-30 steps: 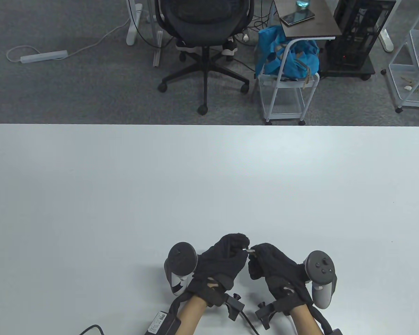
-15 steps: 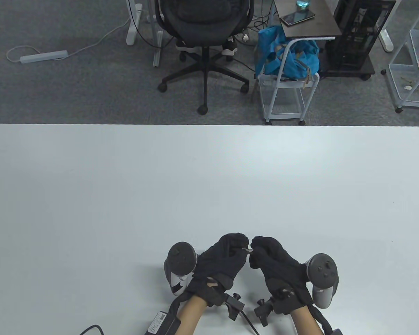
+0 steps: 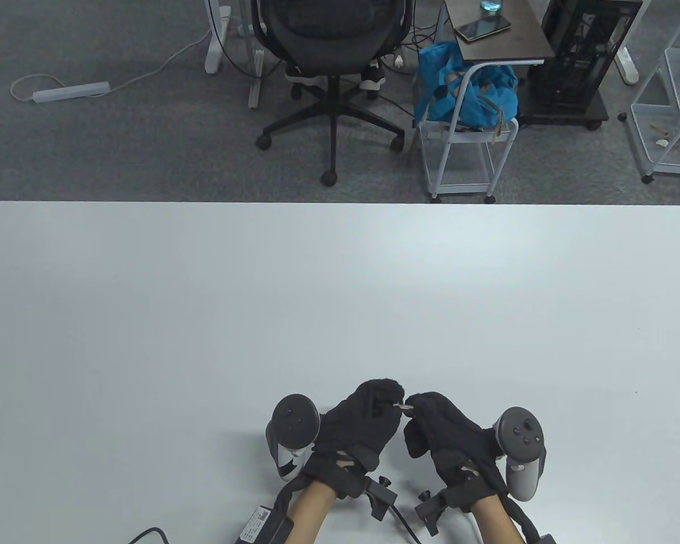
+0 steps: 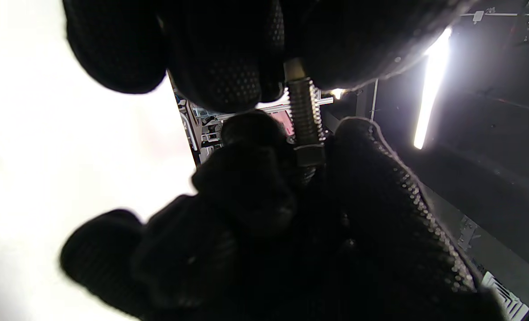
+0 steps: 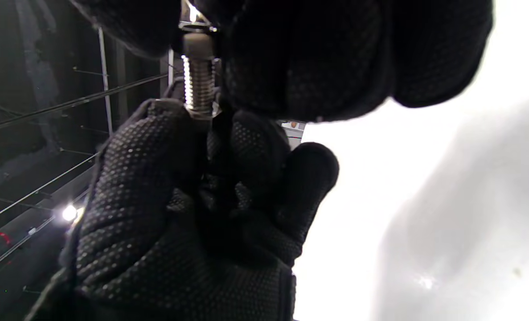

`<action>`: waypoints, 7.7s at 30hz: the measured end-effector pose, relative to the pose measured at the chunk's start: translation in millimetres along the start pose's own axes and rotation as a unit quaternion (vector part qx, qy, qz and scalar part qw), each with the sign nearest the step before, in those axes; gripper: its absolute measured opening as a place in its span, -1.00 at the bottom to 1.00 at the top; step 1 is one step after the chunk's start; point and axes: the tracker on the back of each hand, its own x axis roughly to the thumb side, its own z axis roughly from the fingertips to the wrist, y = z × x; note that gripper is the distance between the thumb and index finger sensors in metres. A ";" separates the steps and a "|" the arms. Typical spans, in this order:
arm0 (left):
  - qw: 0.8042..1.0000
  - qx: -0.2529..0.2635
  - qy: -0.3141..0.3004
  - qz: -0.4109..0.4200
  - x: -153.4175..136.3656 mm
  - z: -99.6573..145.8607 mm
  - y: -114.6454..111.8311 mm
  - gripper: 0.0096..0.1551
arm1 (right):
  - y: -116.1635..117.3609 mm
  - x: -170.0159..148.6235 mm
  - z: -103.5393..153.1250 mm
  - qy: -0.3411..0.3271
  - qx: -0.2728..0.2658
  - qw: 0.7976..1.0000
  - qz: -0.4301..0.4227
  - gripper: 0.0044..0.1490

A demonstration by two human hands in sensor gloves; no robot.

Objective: Unscrew nut from screw

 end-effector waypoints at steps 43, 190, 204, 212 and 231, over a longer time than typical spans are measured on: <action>1.000 -0.023 0.001 -0.008 1.7 -0.7 -1.5 -0.44 | 0.5 11.7 2.4 -0.055 -0.029 0.998 0.024 -0.33; 0.995 0.093 0.021 0.040 2.6 1.7 26.1 -0.47 | -14.1 -10.4 -136.4 0.056 -0.018 0.848 0.527 -0.38; 0.994 0.103 0.027 0.039 -0.3 1.3 32.7 -0.46 | -1.5 -0.3 -136.6 0.038 0.003 0.819 0.573 -0.20; 0.993 0.105 0.027 0.041 -0.4 1.1 33.1 -0.47 | 2.4 34.2 -58.8 -0.024 -0.032 0.867 0.497 -0.07; 0.981 0.089 0.047 -0.164 18.1 -17.8 39.5 -0.45 | 7.7 21.6 -5.6 -0.058 -0.022 0.878 0.475 0.05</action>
